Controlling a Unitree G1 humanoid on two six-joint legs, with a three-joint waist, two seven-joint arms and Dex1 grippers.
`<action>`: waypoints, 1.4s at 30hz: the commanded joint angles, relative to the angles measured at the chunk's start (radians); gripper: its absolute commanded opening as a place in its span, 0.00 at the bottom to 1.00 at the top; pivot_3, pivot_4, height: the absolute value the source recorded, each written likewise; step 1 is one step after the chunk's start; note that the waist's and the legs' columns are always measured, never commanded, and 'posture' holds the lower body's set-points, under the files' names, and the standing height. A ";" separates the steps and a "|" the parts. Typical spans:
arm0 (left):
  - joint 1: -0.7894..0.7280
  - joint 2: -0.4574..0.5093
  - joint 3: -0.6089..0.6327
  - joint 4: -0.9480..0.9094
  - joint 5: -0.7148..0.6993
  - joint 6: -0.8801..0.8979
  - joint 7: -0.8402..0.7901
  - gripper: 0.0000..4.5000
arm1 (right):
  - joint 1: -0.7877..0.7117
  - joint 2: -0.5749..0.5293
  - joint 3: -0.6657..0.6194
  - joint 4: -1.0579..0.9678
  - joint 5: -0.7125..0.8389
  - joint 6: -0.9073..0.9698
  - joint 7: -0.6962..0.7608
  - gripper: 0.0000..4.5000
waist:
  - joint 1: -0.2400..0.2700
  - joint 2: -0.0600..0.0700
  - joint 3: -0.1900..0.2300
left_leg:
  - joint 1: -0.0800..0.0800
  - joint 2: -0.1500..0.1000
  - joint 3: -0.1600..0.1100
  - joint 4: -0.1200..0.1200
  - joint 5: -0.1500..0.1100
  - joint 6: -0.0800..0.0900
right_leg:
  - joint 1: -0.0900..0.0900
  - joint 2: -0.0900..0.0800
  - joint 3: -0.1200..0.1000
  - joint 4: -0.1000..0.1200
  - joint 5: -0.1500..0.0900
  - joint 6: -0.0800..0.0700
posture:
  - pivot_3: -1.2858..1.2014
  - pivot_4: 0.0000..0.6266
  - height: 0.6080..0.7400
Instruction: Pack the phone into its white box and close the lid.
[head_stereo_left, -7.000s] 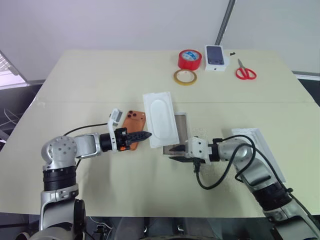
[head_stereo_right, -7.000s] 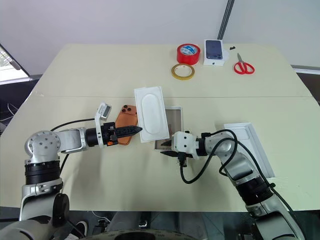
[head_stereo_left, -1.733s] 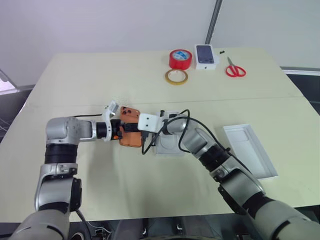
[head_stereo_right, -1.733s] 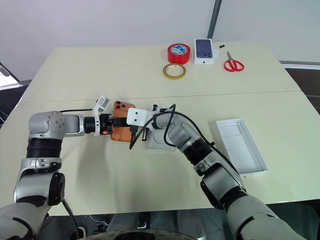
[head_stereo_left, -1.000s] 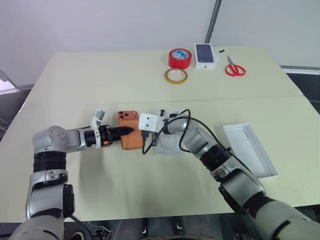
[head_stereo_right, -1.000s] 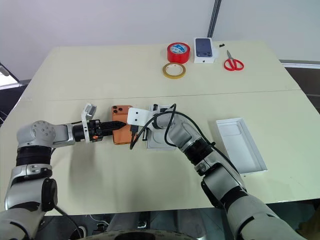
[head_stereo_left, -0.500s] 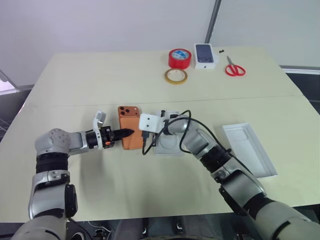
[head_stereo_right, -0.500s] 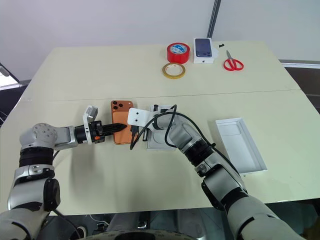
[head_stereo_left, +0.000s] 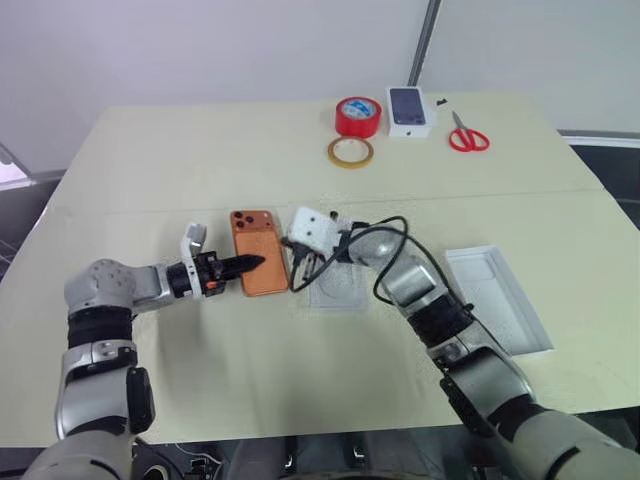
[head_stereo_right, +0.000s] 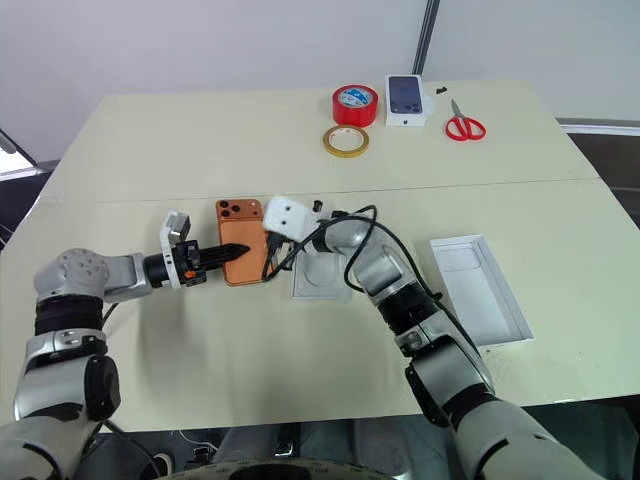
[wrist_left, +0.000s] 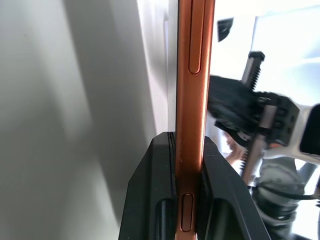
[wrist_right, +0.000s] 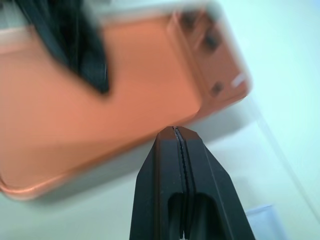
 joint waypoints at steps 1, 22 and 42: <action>-0.013 0.011 0.066 -0.034 -0.076 0.015 -0.036 0.00 | 0.014 -0.018 -0.118 -0.152 0.203 0.096 0.110 0.12 | 0.001 -0.001 0.001 | 0.000 0.000 0.000 0.000 0.000 0.000 | 0.000 0.000 0.000 0.000 0.000 0.000 | 0.52 0.24 1.00; 0.066 -0.008 -0.054 -0.262 -0.119 -0.055 -0.068 0.00 | 0.390 -0.482 -0.008 -0.389 0.192 -0.227 0.424 0.63 | 0.032 -0.003 0.002 | -0.001 0.000 0.000 0.000 -0.001 0.002 | 0.001 0.000 0.000 -0.004 0.000 0.000 | 0.52 0.24 1.00; 0.053 -0.002 -0.042 -0.274 -0.168 0.022 -0.050 0.00 | 0.389 -0.452 -0.005 -0.374 0.200 -0.216 0.371 0.23 | 0.033 -0.004 0.003 | -0.001 0.000 0.001 0.001 -0.001 0.002 | 0.001 0.000 0.000 -0.004 0.000 0.000 | 0.52 0.24 1.00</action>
